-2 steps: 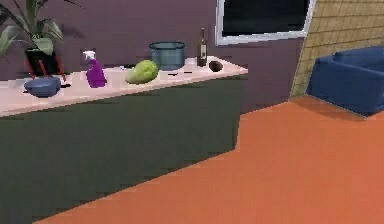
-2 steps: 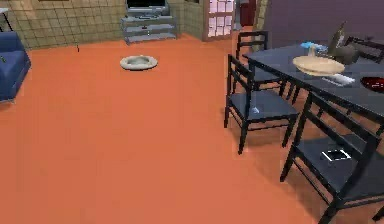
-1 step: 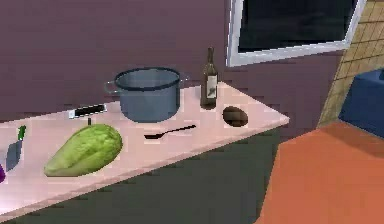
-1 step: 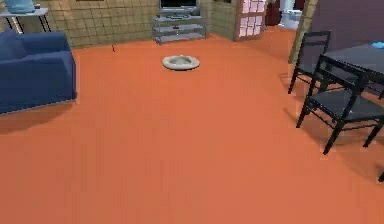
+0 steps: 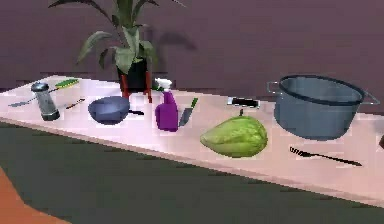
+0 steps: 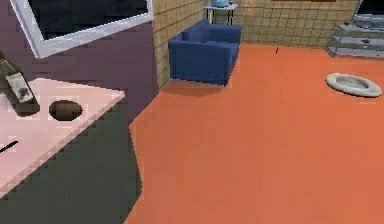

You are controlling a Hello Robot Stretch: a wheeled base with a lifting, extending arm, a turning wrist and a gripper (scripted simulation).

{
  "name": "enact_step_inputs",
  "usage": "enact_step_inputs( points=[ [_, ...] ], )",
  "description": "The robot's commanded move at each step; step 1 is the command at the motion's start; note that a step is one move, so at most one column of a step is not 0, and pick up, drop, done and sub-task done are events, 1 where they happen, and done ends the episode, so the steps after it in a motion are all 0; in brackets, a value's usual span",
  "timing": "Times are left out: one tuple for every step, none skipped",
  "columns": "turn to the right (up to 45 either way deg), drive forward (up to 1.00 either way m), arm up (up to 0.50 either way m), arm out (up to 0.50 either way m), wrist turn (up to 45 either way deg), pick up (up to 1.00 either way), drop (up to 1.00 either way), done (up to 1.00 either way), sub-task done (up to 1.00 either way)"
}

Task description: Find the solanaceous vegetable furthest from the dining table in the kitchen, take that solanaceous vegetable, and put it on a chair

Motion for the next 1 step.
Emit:
enact_step_inputs(
  points=[
    [-30.0, 0.0, 0.0, 0.0, 0.0, 0.0, 0.0, 0.0, 0.0]
  ],
)
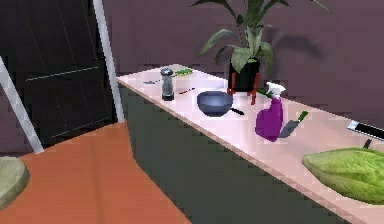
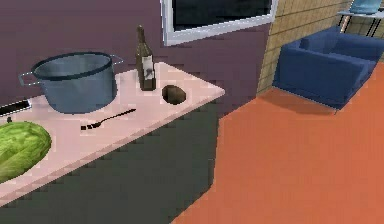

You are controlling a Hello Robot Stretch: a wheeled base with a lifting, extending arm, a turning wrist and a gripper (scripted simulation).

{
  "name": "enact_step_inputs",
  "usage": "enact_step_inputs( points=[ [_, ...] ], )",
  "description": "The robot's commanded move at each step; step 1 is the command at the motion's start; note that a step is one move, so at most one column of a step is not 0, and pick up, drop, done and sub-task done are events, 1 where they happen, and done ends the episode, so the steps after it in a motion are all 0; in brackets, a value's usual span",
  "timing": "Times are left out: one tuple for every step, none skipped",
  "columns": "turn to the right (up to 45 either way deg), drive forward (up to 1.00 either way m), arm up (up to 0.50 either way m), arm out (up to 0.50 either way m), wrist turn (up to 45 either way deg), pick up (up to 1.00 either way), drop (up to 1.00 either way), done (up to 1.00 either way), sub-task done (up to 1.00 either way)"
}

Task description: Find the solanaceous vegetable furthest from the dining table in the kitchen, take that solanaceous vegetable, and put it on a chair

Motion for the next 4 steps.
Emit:
enact_step_inputs(
  points=[
    [0.0, 0.0, 0.5, 0.0, 0.0, 0.0, 0.0, 0.0, 0.0],
    [0.0, 0.0, 0.38, 0.0, 0.0, 0.0, 0.0, 0.0, 0.0],
    [0.0, 0.0, 0.0, 0.48, 0.0, 0.0, 0.0, 0.0, 0.0],
    [0.0, 0.0, 0.0, 0.0, 45.0, 0.0, 0.0, 0.0, 0.0]
  ],
)
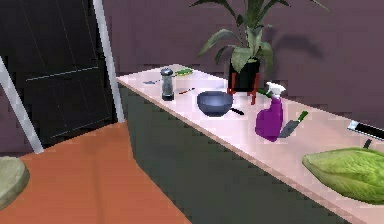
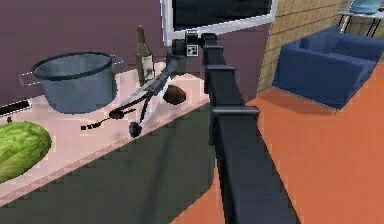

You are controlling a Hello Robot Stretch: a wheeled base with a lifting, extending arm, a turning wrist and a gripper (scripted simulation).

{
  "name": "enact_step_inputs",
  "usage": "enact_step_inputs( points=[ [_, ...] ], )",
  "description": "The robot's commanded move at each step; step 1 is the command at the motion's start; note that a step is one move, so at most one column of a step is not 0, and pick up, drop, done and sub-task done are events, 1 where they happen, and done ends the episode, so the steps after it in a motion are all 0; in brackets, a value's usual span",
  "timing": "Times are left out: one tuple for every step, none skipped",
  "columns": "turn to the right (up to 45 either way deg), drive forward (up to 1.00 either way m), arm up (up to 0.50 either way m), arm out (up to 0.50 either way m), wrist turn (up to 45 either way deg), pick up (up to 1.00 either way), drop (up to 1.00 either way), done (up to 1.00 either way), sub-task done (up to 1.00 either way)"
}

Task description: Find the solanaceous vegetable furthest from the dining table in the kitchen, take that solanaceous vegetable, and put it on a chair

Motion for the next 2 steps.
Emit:
enact_step_inputs(
  points=[
    [0.0, 0.0, 0.0, 0.0, 45.0, 0.0, 0.0, 0.0, 0.0],
    [0.0, 0.0, 0.0, 0.0, 45.0, 0.0, 0.0, 0.0, 0.0]
  ],
)
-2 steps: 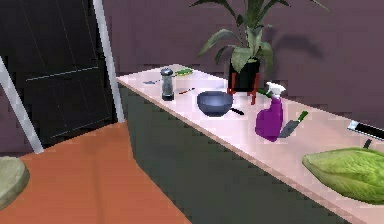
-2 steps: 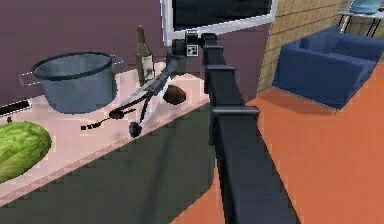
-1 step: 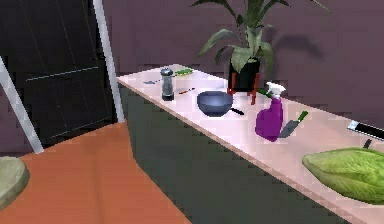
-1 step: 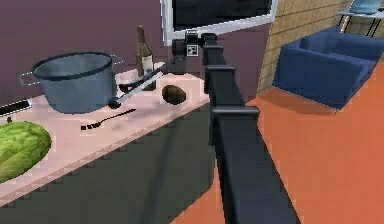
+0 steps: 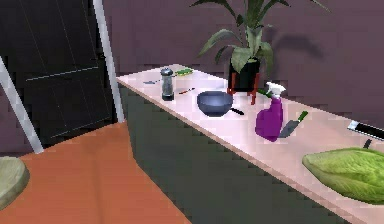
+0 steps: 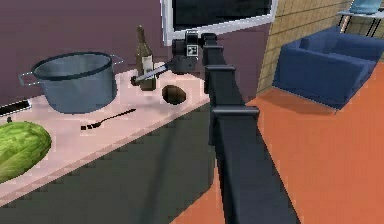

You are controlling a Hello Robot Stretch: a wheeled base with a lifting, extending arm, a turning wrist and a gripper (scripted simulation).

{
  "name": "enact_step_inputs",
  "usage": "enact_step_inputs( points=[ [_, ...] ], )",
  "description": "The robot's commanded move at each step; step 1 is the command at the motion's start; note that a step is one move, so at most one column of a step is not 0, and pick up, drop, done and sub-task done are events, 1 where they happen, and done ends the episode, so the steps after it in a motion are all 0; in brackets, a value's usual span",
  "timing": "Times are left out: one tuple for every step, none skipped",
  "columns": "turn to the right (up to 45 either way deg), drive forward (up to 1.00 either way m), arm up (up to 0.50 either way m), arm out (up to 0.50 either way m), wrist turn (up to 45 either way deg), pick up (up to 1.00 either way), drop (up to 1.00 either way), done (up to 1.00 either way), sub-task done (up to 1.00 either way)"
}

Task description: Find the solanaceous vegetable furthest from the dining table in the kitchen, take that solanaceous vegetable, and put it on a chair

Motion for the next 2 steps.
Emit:
enact_step_inputs(
  points=[
    [0.0, 0.0, 0.0, 0.0, 33.0, 0.0, 0.0, 0.0, 0.0],
    [0.0, 0.0, -0.12, 0.0, 0.0, 0.0, 0.0, 0.0, 0.0]
  ],
)
